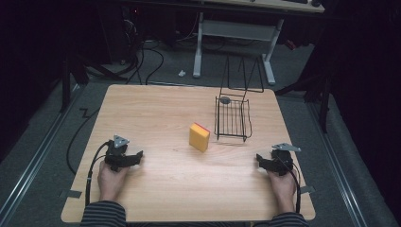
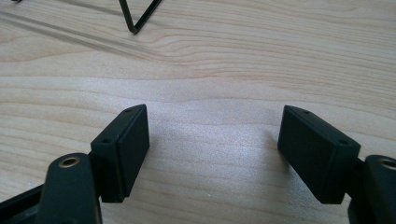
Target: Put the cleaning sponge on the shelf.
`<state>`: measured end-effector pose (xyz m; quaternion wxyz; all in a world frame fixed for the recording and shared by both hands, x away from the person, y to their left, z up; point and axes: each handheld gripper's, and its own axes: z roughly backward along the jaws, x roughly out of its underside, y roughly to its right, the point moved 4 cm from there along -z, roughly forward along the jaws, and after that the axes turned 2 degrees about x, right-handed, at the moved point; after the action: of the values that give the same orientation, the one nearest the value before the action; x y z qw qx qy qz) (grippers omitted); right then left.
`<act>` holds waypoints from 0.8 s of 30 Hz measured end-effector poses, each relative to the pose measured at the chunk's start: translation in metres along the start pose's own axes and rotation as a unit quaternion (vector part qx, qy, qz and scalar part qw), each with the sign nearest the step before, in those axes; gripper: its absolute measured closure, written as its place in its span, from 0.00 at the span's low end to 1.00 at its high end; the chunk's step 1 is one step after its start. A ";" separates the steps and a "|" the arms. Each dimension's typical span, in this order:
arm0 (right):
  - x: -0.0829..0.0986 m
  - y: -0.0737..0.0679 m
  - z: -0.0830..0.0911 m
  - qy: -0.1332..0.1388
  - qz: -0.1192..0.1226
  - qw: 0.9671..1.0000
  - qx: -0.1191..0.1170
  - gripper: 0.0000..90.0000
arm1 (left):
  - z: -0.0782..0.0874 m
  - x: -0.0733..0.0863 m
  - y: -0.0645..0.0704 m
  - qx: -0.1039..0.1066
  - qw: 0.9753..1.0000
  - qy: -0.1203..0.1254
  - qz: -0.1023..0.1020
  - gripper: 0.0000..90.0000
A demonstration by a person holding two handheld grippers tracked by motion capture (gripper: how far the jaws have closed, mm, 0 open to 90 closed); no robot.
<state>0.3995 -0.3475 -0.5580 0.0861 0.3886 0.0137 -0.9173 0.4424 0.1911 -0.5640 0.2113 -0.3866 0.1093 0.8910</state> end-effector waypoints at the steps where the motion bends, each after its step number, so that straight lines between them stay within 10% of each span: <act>1: 0.000 -0.001 0.001 0.002 -0.001 1.000 -0.001 0.34 | 0.000 0.000 0.000 0.000 1.000 0.000 0.000 0.25; 24: -0.010 0.000 0.021 0.063 -0.025 0.997 -0.037 0.40 | 0.000 0.000 0.000 0.001 1.000 -0.001 0.000 0.25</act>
<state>0.3913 -0.3475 -0.5359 0.0766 0.4416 0.0623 -0.8918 0.4424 0.1911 -0.5639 0.2122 -0.3855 0.1097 0.8913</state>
